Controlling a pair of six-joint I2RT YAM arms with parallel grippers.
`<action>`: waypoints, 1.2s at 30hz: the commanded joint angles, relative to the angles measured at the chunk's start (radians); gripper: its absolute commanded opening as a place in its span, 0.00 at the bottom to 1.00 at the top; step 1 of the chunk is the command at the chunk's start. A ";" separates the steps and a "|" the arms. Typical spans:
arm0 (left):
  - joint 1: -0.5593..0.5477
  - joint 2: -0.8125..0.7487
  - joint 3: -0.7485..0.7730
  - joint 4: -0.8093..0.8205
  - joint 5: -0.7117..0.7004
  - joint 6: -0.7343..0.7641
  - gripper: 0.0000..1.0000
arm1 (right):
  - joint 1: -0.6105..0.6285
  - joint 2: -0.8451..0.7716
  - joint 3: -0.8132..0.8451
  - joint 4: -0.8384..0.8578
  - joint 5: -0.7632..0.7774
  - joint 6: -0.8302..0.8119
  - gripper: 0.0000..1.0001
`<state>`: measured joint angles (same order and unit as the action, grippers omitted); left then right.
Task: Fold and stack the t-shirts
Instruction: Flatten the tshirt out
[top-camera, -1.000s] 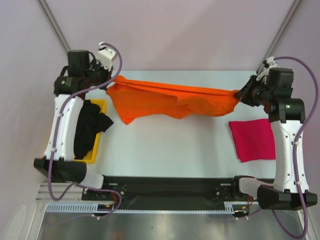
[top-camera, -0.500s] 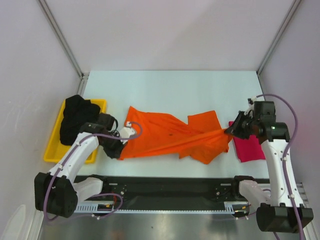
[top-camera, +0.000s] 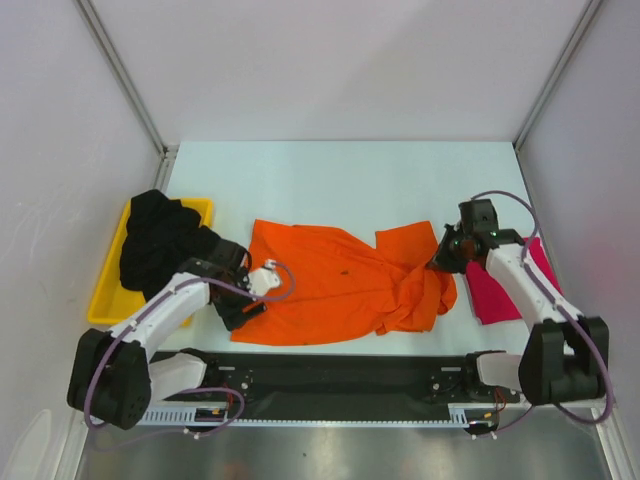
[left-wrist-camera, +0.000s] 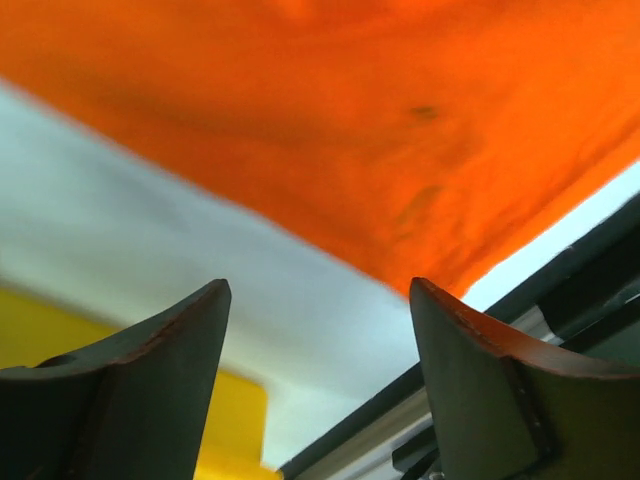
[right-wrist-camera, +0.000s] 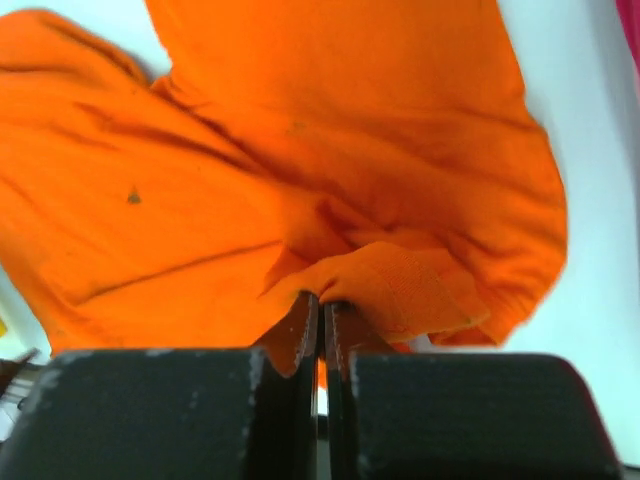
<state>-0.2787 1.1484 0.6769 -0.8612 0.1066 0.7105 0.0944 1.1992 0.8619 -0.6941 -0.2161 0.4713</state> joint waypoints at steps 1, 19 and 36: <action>-0.118 -0.030 -0.089 0.074 -0.033 0.078 0.79 | 0.011 0.097 0.075 0.149 0.069 0.029 0.00; -0.289 0.109 -0.162 0.289 -0.202 0.008 0.04 | 0.080 -0.159 -0.025 -0.289 0.178 0.126 0.66; -0.272 0.045 -0.097 0.234 -0.228 -0.060 0.00 | 0.248 -0.165 -0.337 0.051 0.161 0.319 0.51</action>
<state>-0.5640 1.2213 0.5686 -0.6537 -0.0994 0.6701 0.3447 1.0168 0.5411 -0.7921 -0.0570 0.7597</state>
